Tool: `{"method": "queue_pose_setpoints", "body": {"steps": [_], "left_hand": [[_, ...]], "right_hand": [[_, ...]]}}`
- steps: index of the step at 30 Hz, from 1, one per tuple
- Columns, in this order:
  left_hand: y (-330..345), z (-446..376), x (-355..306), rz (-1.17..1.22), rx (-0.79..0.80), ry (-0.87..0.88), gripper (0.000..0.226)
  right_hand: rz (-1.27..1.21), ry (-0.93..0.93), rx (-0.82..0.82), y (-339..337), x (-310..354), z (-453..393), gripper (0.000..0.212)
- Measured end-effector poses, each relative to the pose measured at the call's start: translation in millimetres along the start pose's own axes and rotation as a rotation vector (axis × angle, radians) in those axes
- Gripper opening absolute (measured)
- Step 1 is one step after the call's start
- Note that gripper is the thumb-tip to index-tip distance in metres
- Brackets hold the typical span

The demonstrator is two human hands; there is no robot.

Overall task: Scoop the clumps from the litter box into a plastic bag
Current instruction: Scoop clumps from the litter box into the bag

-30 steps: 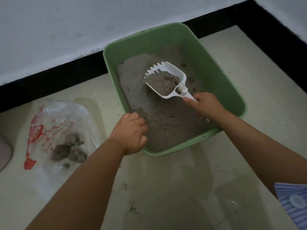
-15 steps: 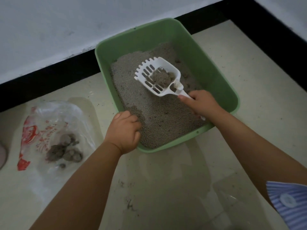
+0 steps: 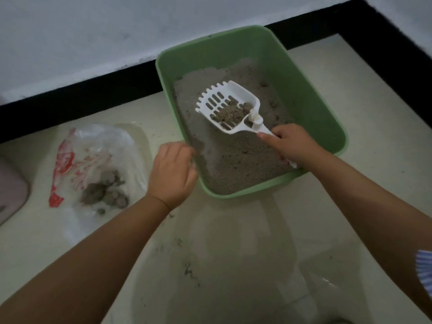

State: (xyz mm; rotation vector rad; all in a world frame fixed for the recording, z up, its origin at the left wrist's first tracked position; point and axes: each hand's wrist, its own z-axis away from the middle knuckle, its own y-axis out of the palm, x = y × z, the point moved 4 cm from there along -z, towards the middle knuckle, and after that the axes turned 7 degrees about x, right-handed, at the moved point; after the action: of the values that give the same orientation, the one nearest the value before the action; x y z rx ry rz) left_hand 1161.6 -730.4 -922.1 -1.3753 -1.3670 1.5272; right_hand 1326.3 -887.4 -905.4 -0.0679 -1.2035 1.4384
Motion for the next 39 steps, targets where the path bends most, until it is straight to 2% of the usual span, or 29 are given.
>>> {"method": "queue_pose_setpoints", "body": {"steps": [4, 9, 12, 15, 18, 21, 25, 27, 29, 30, 33, 36, 39], "left_hand": [[-26, 39, 53, -0.140, 0.011, -0.313, 0.041], [-64, 97, 113, -0.226, 0.014, -0.746, 0.056], [-70, 127, 135, -0.035, 0.066, -1.038, 0.066], [-62, 141, 144, 0.294, -0.001, -1.128, 0.064], [-59, 143, 148, 0.392, -0.089, -1.133, 0.054], [-59, 143, 148, 0.418, -0.150, -1.103, 0.048], [-61, 142, 151, 0.398, -0.173, -1.045, 0.045], [-62, 141, 149, 0.349, -0.175, -1.013, 0.047], [-61, 139, 144, 0.248, -0.176, -0.929, 0.049], [-61, 137, 140, 0.179, -0.184, -0.867, 0.049], [-58, 125, 130, 0.026, -0.223, -0.653, 0.041], [-51, 105, 113, 0.017, -0.259, -0.454, 0.043], [-41, 76, 86, 0.077, -0.248, -0.259, 0.043]], "right_hand": [[0.067, -0.057, 0.036, 11, 29, 8, 0.042], [0.103, -0.166, 0.178, 47, 86, 9, 0.041], [0.212, -0.243, 0.258, 78, 124, 11, 0.044], [0.340, -0.281, 0.354, 115, 152, 10, 0.042], [0.580, -0.344, 0.332, 144, 172, 12, 0.036], [0.795, -0.459, 0.167, 155, 185, 18, 0.028], [0.964, -0.478, 0.021, 149, 180, 21, 0.022], [0.990, -0.541, -0.097, 139, 177, 25, 0.006], [0.928, -0.538, -0.155, 126, 172, 27, 0.010], [0.896, -0.540, -0.157, 119, 169, 27, 0.004], [0.754, -0.501, -0.205, 92, 151, 20, 0.027], [0.568, -0.450, -0.311, 53, 134, 19, 0.039], [0.492, -0.242, -0.354, 6, 97, 15, 0.037]]}}
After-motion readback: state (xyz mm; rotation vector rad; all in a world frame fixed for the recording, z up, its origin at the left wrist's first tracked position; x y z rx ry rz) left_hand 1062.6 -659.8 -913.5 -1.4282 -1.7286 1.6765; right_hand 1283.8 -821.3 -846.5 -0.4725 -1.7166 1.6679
